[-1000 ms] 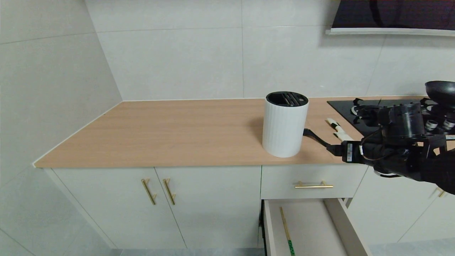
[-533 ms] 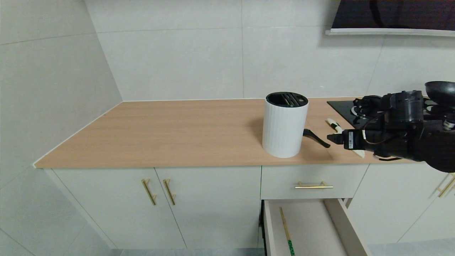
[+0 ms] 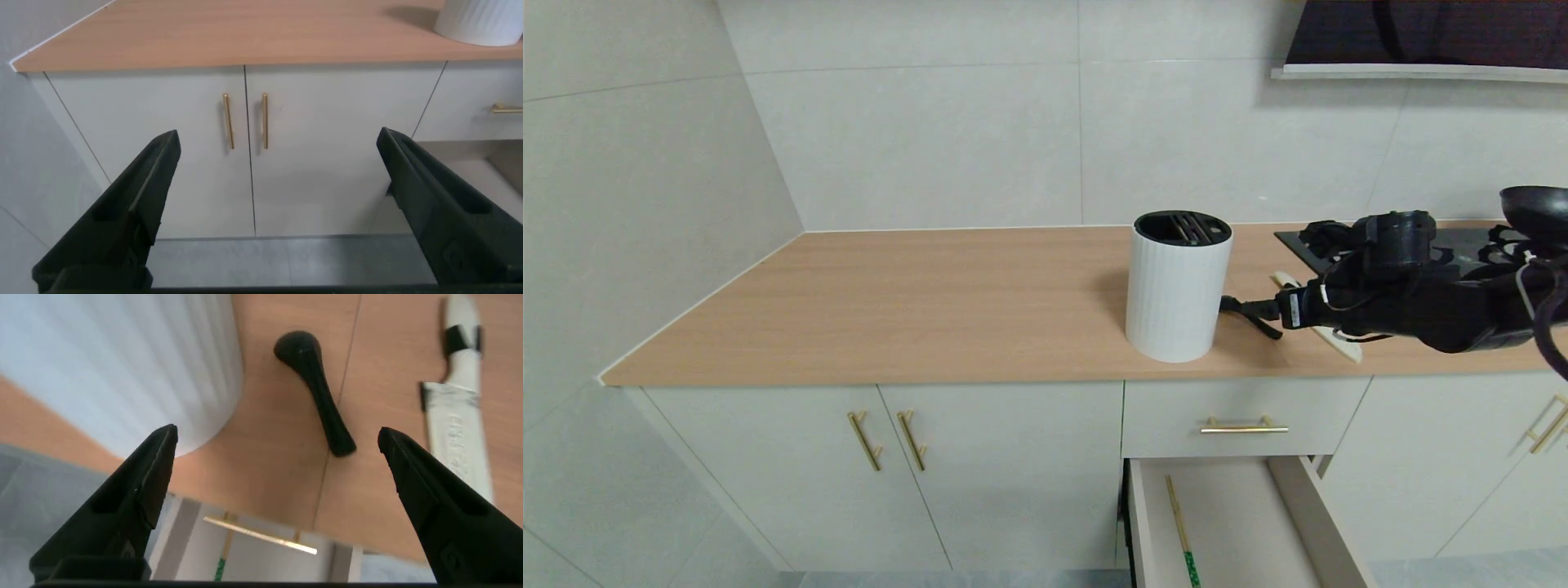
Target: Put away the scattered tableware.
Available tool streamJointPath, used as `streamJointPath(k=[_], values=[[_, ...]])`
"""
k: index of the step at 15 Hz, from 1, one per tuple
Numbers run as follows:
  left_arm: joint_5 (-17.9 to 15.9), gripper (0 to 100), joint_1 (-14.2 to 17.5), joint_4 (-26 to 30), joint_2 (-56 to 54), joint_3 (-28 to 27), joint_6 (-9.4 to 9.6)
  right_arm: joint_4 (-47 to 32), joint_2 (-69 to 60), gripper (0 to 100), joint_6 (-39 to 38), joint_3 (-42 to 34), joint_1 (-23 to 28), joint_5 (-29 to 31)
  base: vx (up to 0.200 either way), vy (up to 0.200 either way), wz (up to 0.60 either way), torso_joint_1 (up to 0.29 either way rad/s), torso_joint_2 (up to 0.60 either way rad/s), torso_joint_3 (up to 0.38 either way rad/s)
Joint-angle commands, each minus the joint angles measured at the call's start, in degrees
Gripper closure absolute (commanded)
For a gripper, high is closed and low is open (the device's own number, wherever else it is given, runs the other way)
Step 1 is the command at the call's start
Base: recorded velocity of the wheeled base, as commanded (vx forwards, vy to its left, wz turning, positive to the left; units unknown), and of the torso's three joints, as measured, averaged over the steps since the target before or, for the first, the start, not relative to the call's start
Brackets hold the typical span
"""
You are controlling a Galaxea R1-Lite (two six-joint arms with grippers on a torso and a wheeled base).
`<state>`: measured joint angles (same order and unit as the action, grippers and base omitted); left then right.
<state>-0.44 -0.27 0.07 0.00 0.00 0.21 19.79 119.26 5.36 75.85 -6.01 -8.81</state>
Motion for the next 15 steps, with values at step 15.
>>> streamJointPath(k=[15], values=[[0.0,0,0.0,0.01,0.0,-0.09,-0.03,7.11,16.88,0,0.96,9.84,1.53,3.8,0.0,0.0,0.0,0.0,0.0,0.0]])
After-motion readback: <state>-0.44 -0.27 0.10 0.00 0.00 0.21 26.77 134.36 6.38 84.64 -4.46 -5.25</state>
